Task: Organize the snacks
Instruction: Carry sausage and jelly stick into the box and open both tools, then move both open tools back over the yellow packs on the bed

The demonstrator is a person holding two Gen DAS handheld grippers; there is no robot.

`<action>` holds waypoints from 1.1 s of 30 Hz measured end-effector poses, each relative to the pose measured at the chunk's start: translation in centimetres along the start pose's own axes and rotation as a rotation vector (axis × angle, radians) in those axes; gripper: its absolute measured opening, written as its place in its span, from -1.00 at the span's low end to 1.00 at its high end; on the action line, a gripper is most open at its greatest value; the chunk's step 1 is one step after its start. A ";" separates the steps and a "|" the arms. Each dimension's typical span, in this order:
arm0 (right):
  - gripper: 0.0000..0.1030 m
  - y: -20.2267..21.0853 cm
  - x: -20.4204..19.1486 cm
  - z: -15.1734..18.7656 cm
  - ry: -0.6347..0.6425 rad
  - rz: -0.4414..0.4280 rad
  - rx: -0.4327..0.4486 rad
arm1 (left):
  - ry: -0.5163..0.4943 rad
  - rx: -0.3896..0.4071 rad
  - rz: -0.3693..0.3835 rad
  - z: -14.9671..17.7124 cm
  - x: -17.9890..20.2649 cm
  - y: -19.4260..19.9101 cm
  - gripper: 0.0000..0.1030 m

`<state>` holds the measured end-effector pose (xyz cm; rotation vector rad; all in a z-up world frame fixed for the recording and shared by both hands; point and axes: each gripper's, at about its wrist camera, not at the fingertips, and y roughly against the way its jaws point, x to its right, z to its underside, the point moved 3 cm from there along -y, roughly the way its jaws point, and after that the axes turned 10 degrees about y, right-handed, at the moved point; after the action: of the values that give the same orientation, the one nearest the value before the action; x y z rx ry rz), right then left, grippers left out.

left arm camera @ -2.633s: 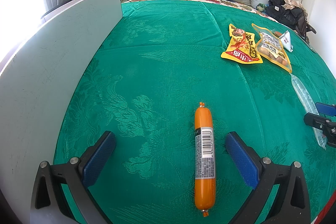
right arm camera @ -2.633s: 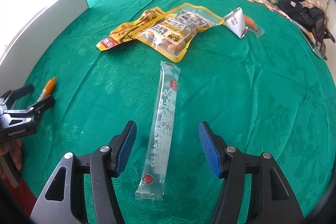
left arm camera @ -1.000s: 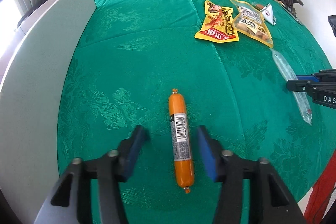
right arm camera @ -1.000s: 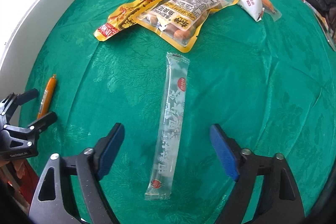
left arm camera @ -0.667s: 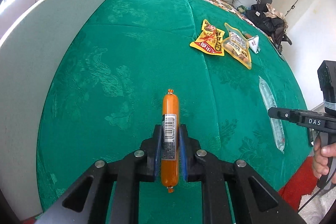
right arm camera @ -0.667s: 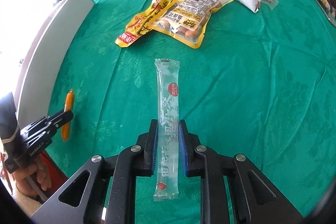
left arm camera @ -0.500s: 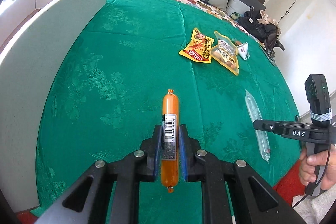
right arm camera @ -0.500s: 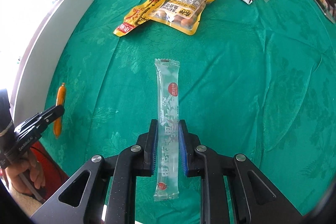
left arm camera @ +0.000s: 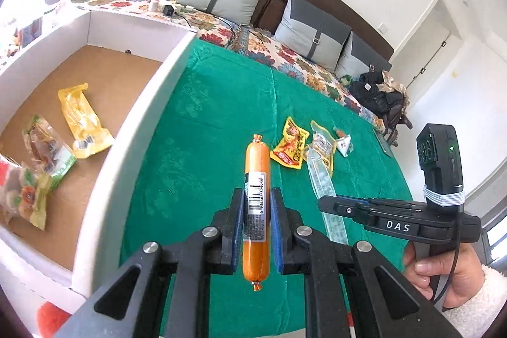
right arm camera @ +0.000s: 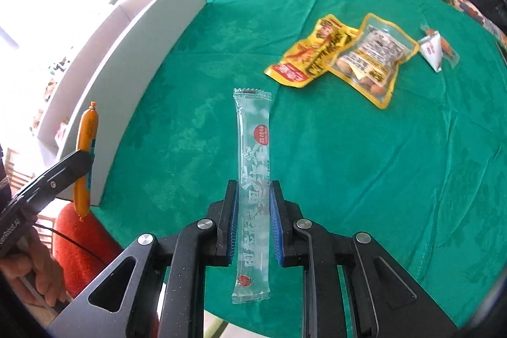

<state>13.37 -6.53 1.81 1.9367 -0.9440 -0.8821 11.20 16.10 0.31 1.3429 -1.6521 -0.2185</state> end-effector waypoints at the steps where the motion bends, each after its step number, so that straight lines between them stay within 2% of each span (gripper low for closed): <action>1: -0.63 0.5 -1.8 -1.5 0.017 -0.040 0.025 | 0.009 0.030 -0.026 -1.3 -1.1 1.3 -0.71; 4: -0.62 1.0 -8.6 -6.5 0.075 -0.168 0.100 | 0.046 0.111 -0.128 -4.7 -5.3 4.8 -0.71; 7: -0.59 0.5 -15.1 -10.6 0.122 -0.290 0.144 | 0.104 0.139 -0.237 -6.9 -10.1 6.6 -0.71; 9: -0.35 -0.1 -18.0 -12.2 0.142 -0.348 0.173 | 0.141 0.142 -0.344 -7.4 -13.4 7.1 -0.37; 10: 0.22 -0.4 -19.0 -12.6 0.153 -0.354 0.175 | 0.166 0.147 -0.382 -7.2 -14.9 7.4 0.23; 11: 0.50 -0.6 -19.6 -12.6 0.157 -0.340 0.184 | 0.193 0.161 -0.402 -6.9 -16.0 7.9 0.64; 13: 0.48 -0.8 -19.3 -12.1 0.162 -0.308 0.208 | 0.245 0.207 -0.408 -5.7 -17.7 8.9 0.68; 15: 0.48 -1.4 -17.4 -10.7 0.166 -0.263 0.201 | 0.276 0.204 -0.382 -4.5 -18.1 9.0 0.71; 18: 0.48 -3.8 -11.7 -8.0 0.174 -0.093 0.160 | 0.254 0.178 -0.354 -2.9 -16.2 7.8 0.71; 22: 0.47 -6.4 -0.6 -2.4 0.147 0.195 0.073 | 0.115 0.136 -0.279 -1.4 -9.8 5.5 0.71; 24: 0.47 -6.3 5.2 0.8 0.079 0.300 0.043 | 0.024 0.102 -0.235 -0.5 -5.1 3.9 0.76; 25: 0.47 -6.0 8.1 2.4 0.033 0.346 0.033 | -0.020 0.078 -0.212 0.1 -3.2 2.7 0.85; 26: 0.47 -5.5 10.6 3.7 -0.011 0.384 0.027 | -0.064 0.050 -0.189 0.6 -1.2 1.3 0.93; 30: 0.48 -3.3 17.6 8.1 -0.155 0.483 0.046 | -0.219 -0.067 -0.171 3.7 4.7 -6.0 0.93; 33: 0.48 -2.2 20.2 9.9 -0.202 0.508 0.087 | -0.300 -0.145 -0.219 6.0 6.6 -11.8 0.93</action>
<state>15.53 -26.08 -9.30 1.5794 -1.5300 -0.7482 14.93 3.69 -6.80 1.4304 -1.6925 -0.6860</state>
